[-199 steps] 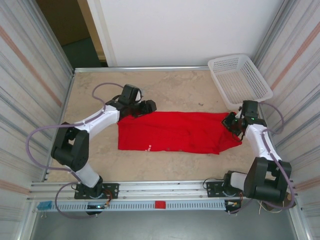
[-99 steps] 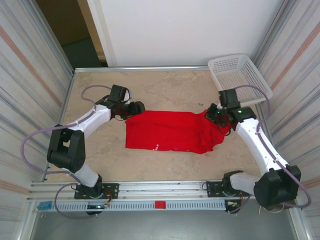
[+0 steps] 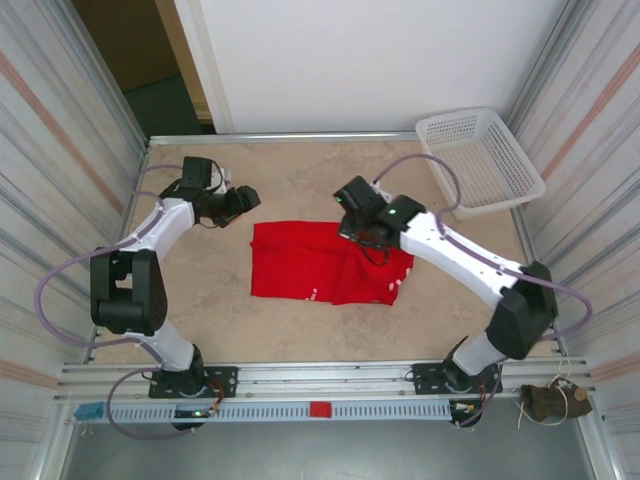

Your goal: Fold the inside-out t-shirt

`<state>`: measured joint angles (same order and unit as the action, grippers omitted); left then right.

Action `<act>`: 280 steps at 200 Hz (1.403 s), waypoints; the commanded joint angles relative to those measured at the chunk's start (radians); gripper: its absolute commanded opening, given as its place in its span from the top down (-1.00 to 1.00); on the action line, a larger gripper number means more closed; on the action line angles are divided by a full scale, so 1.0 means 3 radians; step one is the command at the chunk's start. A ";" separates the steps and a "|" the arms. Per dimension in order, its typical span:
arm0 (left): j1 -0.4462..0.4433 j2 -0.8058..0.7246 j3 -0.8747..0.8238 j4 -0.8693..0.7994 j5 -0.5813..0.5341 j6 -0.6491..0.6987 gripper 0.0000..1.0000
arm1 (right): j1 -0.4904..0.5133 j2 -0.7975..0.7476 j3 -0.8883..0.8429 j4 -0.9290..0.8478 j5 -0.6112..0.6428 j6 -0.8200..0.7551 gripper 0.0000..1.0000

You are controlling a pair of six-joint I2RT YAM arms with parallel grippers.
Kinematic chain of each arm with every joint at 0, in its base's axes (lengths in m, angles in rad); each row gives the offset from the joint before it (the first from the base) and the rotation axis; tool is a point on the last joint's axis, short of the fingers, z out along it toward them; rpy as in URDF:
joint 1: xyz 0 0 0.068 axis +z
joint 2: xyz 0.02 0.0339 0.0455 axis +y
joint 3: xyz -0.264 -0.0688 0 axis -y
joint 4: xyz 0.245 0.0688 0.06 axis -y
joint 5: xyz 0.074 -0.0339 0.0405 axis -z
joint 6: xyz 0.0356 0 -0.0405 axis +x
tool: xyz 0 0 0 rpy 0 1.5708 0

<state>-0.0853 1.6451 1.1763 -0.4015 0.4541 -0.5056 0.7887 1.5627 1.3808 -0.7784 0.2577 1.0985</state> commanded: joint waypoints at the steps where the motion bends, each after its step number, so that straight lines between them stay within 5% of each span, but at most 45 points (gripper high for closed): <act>1: 0.0114 0.0055 0.0028 -0.0081 0.0217 0.0118 -0.37 | 0.0169 0.0287 0.0369 -0.0131 0.0285 0.0419 1.00; 84: 0.0443 0.0173 -0.0124 0.0059 0.0476 0.0094 -0.37 | 0.0531 0.1246 0.1568 -0.0338 0.0353 0.0542 1.00; 137: 0.0374 0.0363 -0.0289 0.0143 0.0516 0.0073 -0.37 | 0.0507 0.1159 0.1493 -0.0311 0.0433 0.0451 1.00; 202: -0.0094 0.0487 -0.0584 0.0391 0.0311 -0.0118 -0.38 | 0.0136 0.0348 0.0709 -0.0174 0.0568 0.0373 1.00; 280: -0.1183 0.0675 -0.0424 0.0694 0.0042 -0.0646 -0.38 | -0.0839 -0.0899 -0.0197 -0.0265 0.0529 -0.0047 1.00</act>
<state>-0.3611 1.8019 1.0092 -0.2115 0.5030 -0.6266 0.6018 1.3781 1.3434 -0.8337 0.3969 1.1683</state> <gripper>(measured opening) 0.690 0.043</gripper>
